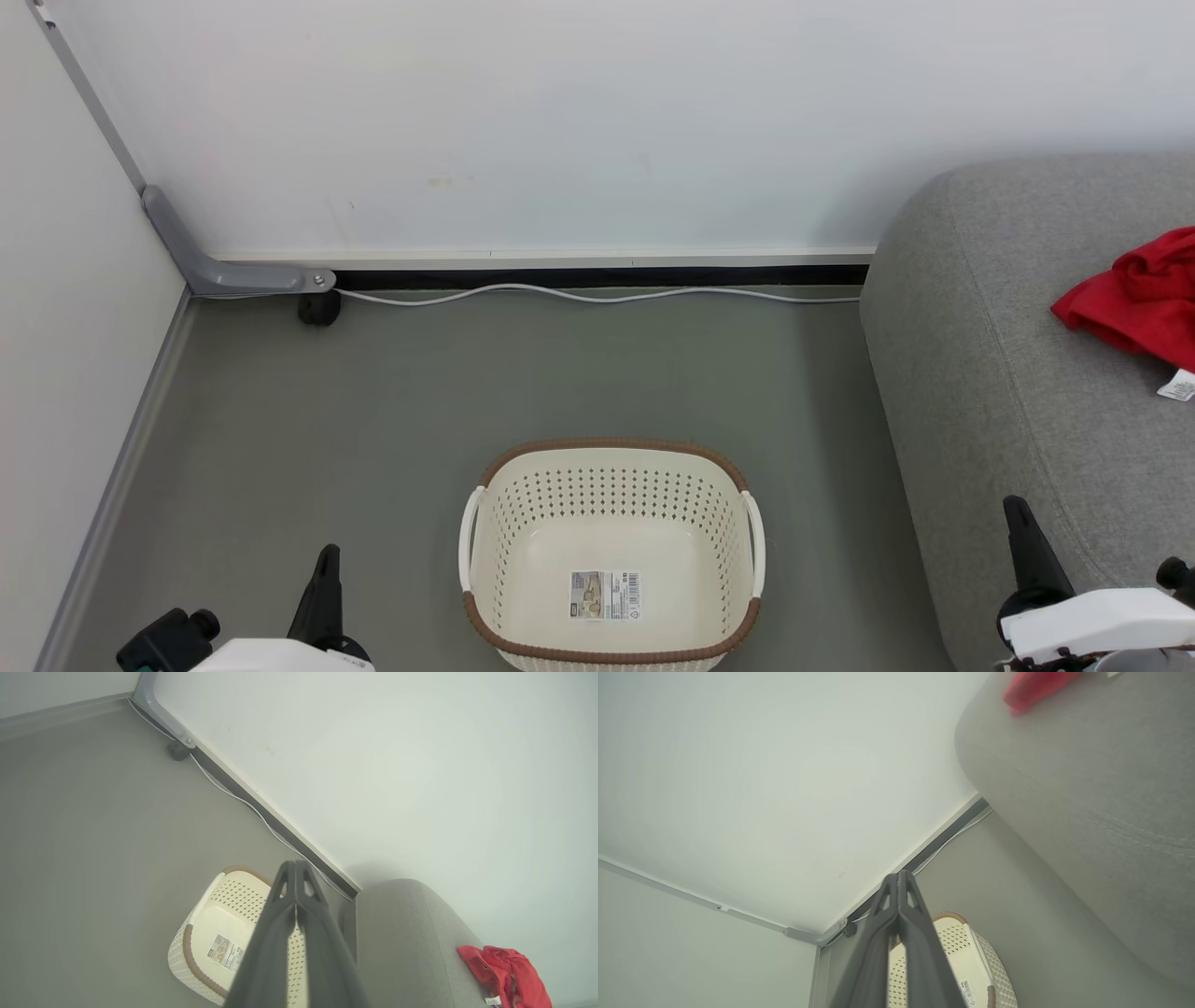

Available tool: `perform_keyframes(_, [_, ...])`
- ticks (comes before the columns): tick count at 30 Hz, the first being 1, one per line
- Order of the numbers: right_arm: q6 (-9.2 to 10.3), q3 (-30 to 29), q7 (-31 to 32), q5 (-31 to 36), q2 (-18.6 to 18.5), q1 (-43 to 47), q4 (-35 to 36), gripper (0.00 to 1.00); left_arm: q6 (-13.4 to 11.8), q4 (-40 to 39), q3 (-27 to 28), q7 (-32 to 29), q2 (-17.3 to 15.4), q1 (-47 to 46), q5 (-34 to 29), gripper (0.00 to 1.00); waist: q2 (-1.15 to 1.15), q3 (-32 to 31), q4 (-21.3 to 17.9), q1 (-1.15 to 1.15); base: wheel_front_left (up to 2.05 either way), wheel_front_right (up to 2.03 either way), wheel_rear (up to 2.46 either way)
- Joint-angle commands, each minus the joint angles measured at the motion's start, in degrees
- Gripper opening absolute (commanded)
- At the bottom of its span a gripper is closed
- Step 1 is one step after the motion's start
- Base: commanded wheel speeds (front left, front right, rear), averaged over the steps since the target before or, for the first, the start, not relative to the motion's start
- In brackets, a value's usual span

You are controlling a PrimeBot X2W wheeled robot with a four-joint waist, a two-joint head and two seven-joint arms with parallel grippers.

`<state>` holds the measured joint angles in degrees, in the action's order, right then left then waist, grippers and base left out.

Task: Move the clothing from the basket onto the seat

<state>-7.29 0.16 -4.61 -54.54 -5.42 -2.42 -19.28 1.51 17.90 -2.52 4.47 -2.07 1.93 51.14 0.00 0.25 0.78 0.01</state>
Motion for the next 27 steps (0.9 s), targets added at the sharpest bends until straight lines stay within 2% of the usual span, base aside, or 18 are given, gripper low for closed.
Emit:
perform_keyframes(1, [-0.11, -0.1, 0.6, -1.9, -0.5, -2.5, 1.9, 0.0, 0.7, -1.7, 1.6, -0.4, -0.5, -3.0, 2.2, 0.0, 0.0, 0.0, 0.0, 0.0, 0.0, 0.0, 0.0])
perform_keyframes(27, [-0.15, -2.9, 5.0, -16.7, 0.8, -3.0, 3.3, 0.0, 2.9, -2.6, 4.7, -4.8, -0.6, -5.2, 18.4, 0.0, 0.0, 0.0, -0.3, 0.0, 0.0, 0.0, 0.0])
